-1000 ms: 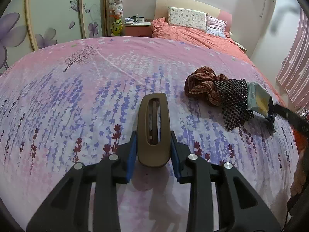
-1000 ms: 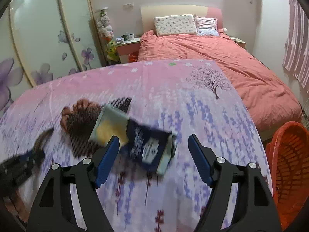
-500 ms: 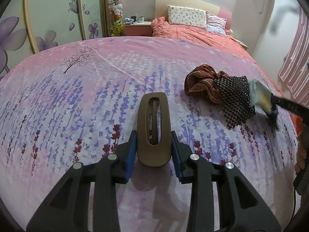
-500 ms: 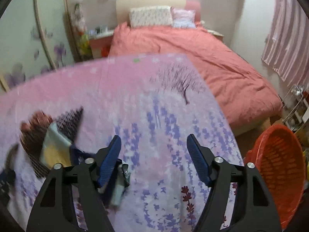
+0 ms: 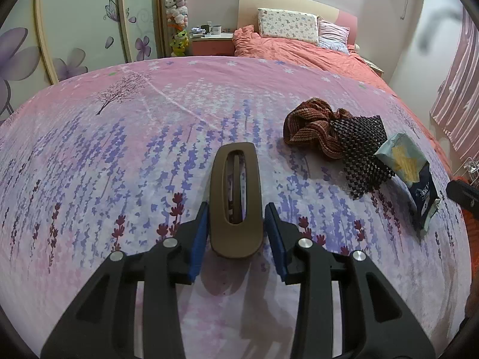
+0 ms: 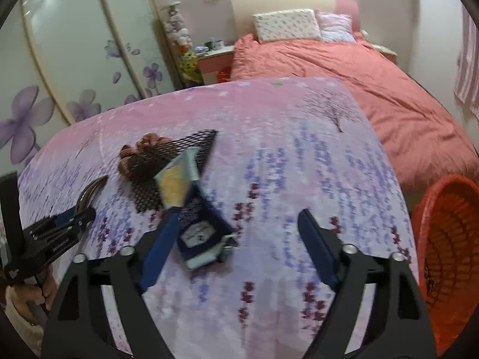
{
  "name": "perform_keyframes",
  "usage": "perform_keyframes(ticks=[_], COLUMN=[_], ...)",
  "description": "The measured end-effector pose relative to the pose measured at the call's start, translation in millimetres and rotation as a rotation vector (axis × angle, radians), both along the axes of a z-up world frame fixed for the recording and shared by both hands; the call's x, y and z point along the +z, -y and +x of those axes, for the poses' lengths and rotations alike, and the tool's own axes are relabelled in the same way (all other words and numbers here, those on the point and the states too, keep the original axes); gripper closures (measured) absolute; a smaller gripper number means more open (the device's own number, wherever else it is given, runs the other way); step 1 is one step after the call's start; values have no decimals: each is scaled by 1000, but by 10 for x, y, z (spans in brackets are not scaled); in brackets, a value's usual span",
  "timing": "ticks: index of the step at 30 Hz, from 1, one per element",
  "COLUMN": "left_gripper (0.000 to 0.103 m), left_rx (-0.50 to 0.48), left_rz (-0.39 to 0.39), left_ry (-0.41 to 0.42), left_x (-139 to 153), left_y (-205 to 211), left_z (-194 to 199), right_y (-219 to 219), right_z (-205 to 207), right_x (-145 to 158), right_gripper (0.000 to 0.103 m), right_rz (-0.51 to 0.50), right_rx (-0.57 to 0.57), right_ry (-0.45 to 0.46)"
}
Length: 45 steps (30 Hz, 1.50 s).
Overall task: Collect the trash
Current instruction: 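Grasp and lift the blue cracker bag with the right gripper while the left holds the clip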
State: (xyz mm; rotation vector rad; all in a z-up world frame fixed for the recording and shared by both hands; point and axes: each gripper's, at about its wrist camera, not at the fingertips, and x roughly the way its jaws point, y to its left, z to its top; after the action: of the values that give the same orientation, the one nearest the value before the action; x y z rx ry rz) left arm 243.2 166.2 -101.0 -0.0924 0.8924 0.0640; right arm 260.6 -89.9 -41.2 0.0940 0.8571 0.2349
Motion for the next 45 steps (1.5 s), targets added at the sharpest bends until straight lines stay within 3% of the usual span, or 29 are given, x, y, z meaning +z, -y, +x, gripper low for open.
perform_keyframes(ticks=[7, 10, 14, 19, 22, 34, 39, 45], left_gripper=[65, 65, 65, 65, 65, 65, 64, 63], left_rx=[0, 0, 0, 1, 0, 6, 3, -19], left_rz=[0, -1, 0, -2, -16, -72, -105, -33], left_ry=[0, 0, 0, 0, 3, 16, 24, 6], left_x=[1, 2, 3, 5, 4, 21, 28, 49], left_y=[-2, -1, 3, 6, -21, -124, -171, -93], left_z=[0, 0, -1, -3, -8, -59, -84, -87], right_y=[-425, -471, -194, 64, 70, -89, -65, 44], right_z=[109, 135, 84, 34, 48, 50, 25, 57], right_x=[-192, -251, -217, -231, -308, -301, -288, -287], right_gripper=[19, 45, 55, 54, 49, 47, 43, 38], right_rz=[-117, -156, -105, -86, -73, -133, -68, -16], right_rx=[25, 5, -101, -184, -174, -155, -141, -82], right_ry=[3, -22, -30, -34, -41, -45, -39, -29])
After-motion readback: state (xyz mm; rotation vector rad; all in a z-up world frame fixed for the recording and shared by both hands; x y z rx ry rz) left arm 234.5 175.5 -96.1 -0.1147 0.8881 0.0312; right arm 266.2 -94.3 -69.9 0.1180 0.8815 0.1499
